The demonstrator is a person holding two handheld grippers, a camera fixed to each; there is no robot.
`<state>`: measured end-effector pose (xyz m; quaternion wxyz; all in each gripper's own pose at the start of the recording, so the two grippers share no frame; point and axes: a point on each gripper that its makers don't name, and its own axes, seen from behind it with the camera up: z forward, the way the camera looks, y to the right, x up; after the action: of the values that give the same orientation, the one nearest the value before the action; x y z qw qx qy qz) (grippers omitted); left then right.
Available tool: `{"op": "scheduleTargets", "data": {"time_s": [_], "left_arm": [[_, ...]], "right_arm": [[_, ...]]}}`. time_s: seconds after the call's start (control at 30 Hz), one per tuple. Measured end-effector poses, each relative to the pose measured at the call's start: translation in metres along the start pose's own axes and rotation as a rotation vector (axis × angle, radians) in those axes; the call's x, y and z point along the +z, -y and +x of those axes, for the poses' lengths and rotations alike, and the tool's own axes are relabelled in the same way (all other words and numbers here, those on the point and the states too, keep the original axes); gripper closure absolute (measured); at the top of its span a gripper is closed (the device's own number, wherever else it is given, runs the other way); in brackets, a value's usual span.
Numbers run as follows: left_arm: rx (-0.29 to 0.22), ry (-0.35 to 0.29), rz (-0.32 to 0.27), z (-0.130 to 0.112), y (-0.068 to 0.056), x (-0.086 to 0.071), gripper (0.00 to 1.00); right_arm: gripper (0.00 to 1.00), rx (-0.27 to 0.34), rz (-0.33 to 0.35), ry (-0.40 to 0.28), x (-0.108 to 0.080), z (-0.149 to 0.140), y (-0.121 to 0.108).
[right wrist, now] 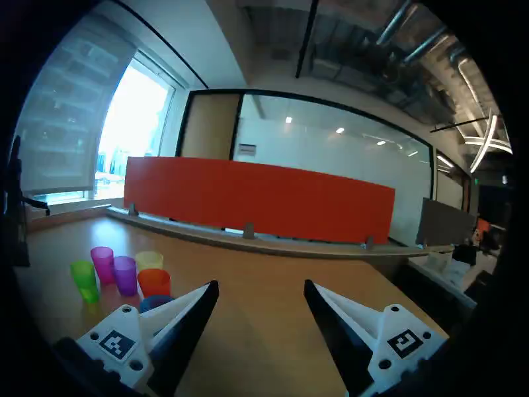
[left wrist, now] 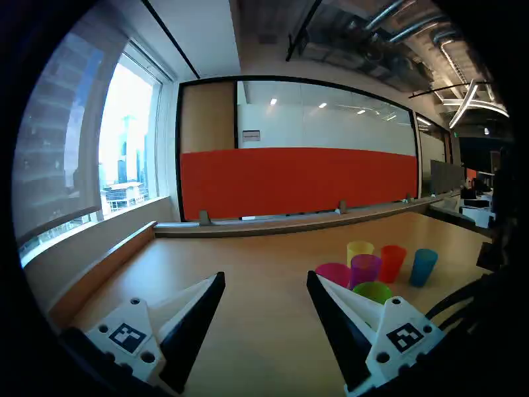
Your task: Pour water
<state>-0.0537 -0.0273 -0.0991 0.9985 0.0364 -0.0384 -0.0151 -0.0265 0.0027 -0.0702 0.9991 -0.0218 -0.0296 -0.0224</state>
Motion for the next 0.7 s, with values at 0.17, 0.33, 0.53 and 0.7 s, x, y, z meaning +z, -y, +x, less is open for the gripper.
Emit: {"op": "scheduleTargets", "data": {"time_s": [0.17,0.33,0.53,0.7], "left_arm": [[0.001,-0.041,0.023,0.009,0.001,-0.001,0.08],[0.014,-0.072,0.044,0.015,0.000,0.001,0.08],[-0.007,-0.086,0.057,0.011,-0.002,0.003,0.08],[-0.013,-0.099,0.064,0.013,0.001,0.004,0.08]], "right_arm": [[0.00,0.019,-0.043,-0.045,-0.003,0.010,-0.010],[0.00,0.072,-0.066,-0.077,-0.008,0.012,-0.016],[0.00,0.145,-0.078,-0.084,-0.009,0.008,-0.021],[0.00,0.133,-0.078,-0.079,-0.009,0.008,-0.020]]}}
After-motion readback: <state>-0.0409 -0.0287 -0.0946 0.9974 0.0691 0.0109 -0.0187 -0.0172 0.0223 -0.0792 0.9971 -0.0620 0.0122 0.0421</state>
